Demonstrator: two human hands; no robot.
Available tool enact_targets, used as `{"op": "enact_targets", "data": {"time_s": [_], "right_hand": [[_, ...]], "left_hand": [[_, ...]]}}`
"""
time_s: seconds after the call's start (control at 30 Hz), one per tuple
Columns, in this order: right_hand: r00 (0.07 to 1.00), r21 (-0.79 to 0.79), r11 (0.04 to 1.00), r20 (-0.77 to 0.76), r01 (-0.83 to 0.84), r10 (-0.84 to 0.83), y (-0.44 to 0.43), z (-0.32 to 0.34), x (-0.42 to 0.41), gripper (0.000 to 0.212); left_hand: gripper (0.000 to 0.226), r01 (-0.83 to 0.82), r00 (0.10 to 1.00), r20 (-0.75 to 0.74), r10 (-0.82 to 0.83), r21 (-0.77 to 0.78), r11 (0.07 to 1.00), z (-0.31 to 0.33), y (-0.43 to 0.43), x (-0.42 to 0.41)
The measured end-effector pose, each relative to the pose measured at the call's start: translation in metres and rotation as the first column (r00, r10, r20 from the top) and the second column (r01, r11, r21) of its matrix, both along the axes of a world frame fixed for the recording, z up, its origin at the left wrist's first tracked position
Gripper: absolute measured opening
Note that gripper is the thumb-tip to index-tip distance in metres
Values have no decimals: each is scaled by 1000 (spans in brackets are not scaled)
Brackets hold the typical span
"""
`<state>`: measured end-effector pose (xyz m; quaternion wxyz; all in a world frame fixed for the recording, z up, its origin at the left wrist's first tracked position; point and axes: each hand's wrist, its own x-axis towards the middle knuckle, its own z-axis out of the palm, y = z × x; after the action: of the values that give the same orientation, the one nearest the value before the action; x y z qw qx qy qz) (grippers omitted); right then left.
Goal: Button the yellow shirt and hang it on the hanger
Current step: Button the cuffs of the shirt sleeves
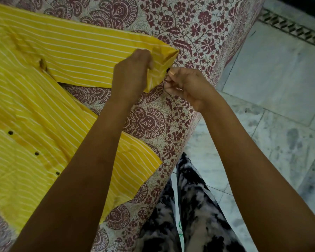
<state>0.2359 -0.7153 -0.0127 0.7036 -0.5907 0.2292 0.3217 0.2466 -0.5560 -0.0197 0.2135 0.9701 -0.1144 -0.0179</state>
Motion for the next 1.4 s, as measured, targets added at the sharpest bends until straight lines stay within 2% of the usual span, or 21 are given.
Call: {"op": "enact_targets", "data": {"time_s": [0.13,0.2,0.27,0.33,0.43,0.57,0.6,0.63,0.7,0.73,0.8,0.87,0.93,1.0,1.03,1.1,1.13,1.2,1.3,1.33,1.4], "right_hand": [[992,19,993,-54,119,-117,-9,-4,1,16],[986,-4,988,-53,155,-155,-9,-6,1,13],[986,-36,986,-31,165,-167,-4,-6,3,12],[991,-68,989,24,135,-133,2,-4,3,13],[991,-91,993,120,73,-62,6,-2,4,19],[977,-75,997,212,-17,32,4,-2,9,21],[976,-76,996,210,-37,53,4,-3,11,21],[978,-78,996,199,-48,62,6,-3,12,21],[991,-69,998,136,1,9,9,-6,14,19],[997,-34,998,69,48,-46,11,-5,16,21],[992,35,993,-67,113,-111,9,-1,20,37],[994,-16,998,-85,60,-61,4,0,21,50],[997,-142,990,-68,19,-29,0,-1,19,35],[994,-246,967,-58,71,-88,-4,-1,18,12],[990,-273,956,-55,107,-127,-6,-2,18,9],[982,-296,942,-46,160,-181,-9,-3,17,15],[980,-301,937,-39,176,-197,-10,-4,17,18],[975,-317,927,-27,200,-220,-11,-5,16,20],[949,-357,887,-7,293,-317,-13,-12,13,19],[936,-378,866,1,326,-352,-13,-16,12,21],[935,-429,839,41,335,-352,-15,-19,6,19]], "left_hand": [[18,-156,987,-79,142,-217,964,-1,21,10],[10,-240,964,-208,166,-415,878,7,16,8],[7,-264,945,-313,96,-555,789,14,5,4],[17,-258,934,-354,52,-567,782,14,-9,2],[13,-305,927,-359,111,-546,780,6,-18,4],[18,-576,764,-631,132,-577,579,1,-19,9],[22,-594,759,-627,177,-555,582,1,-21,9],[24,-554,801,-549,241,-526,645,-1,-22,9],[15,-376,923,-244,297,-408,832,-1,-25,2],[15,-295,955,-117,271,-351,889,-1,-26,-3],[14,-147,988,4,155,-292,945,-3,-26,-12],[17,-18,1000,-12,15,-290,957,-8,-23,-19],[24,41,995,-73,-69,-330,943,-16,-18,-24],[24,-50,994,-113,2,-419,906,-19,-16,-28],[22,-122,991,-112,79,-450,885,-20,-15,-28],[27,-234,972,-93,215,-434,870,-20,-17,-26],[39,-262,965,-99,243,-402,877,-20,-17,-23],[54,-237,966,-189,177,-369,899,-22,-19,-18],[25,-95,969,-246,2,-365,926,-22,-28,-20],[21,-53,971,-237,-33,-348,936,-22,-32,-23],[28,16,957,-273,-102,-299,954,-27,-43,-33]]}}
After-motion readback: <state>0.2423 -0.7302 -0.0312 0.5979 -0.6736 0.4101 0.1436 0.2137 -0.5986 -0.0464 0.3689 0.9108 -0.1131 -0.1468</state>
